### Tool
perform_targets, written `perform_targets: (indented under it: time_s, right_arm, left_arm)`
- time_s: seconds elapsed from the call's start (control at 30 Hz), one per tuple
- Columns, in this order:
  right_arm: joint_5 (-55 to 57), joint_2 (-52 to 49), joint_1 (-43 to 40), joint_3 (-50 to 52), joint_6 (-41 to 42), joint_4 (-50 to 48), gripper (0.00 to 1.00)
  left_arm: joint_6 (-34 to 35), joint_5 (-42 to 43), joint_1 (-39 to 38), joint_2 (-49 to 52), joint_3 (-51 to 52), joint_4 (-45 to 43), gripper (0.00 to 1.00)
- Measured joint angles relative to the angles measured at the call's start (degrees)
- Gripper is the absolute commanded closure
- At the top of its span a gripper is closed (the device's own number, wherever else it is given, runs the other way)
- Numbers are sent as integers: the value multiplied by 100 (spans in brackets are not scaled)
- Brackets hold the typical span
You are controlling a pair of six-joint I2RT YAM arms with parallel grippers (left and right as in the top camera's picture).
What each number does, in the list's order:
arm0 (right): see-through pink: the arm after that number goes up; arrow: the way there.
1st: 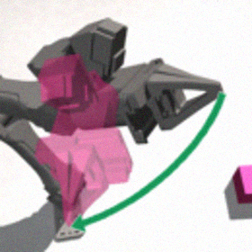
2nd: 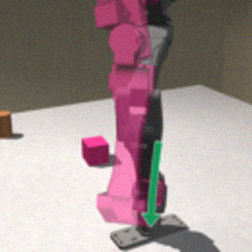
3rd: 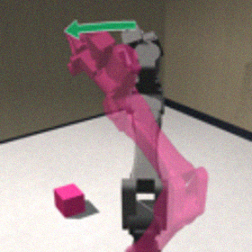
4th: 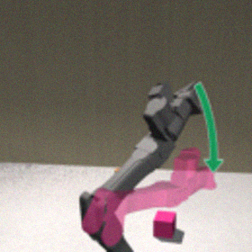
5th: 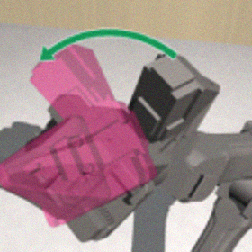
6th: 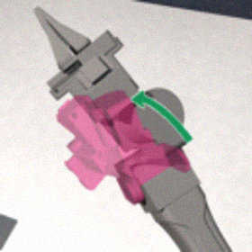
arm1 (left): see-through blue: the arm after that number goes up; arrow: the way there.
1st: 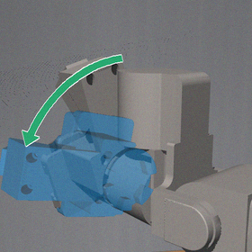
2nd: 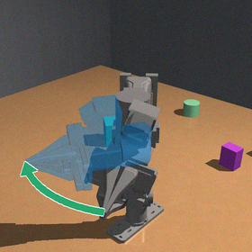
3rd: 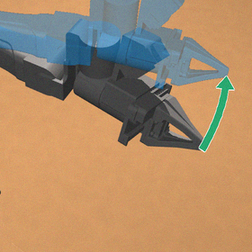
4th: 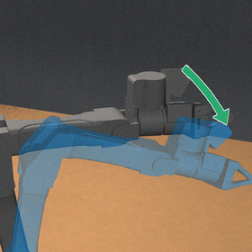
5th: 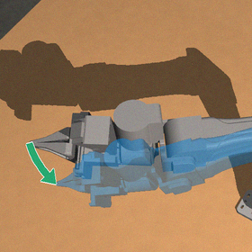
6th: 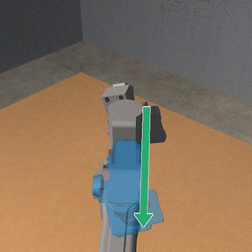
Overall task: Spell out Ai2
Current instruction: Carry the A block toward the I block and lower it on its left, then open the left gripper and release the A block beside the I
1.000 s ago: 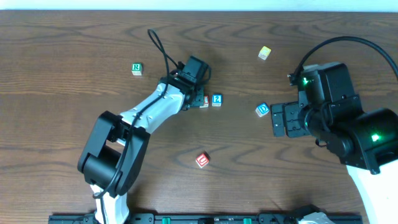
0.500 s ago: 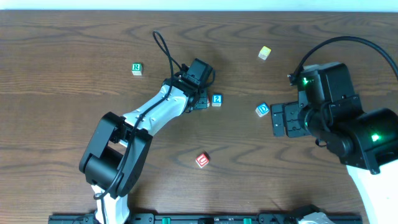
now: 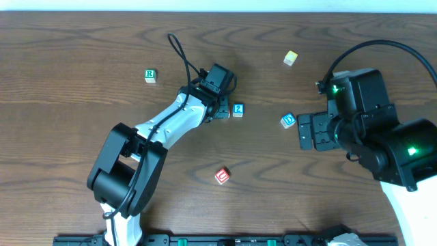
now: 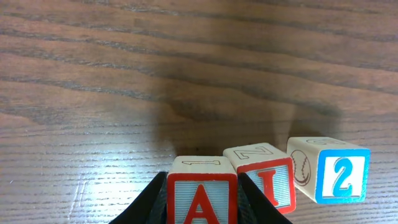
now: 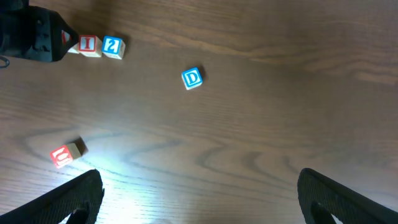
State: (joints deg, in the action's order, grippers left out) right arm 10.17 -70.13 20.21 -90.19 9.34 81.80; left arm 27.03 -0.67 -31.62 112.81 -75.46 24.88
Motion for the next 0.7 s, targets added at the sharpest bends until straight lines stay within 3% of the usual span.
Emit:
perform_targets:
  time_s: [0.23, 0.33, 0.43, 0.7]
  right_arm:
    - [0, 0, 0, 0, 0, 2, 1]
    - [0, 0, 0, 0, 0, 0, 1]
    - [0, 0, 0, 0, 0, 0, 1]
    - [0, 0, 0, 0, 0, 2, 1]
  left_arm:
    - [-2, 0, 0, 0, 0, -46, 94]
    - [-28, 0, 0, 0, 0, -17, 83]
    - [-52, -2, 0, 0, 0, 24, 63]
    - [-136, -2, 0, 0, 33, 22, 62]
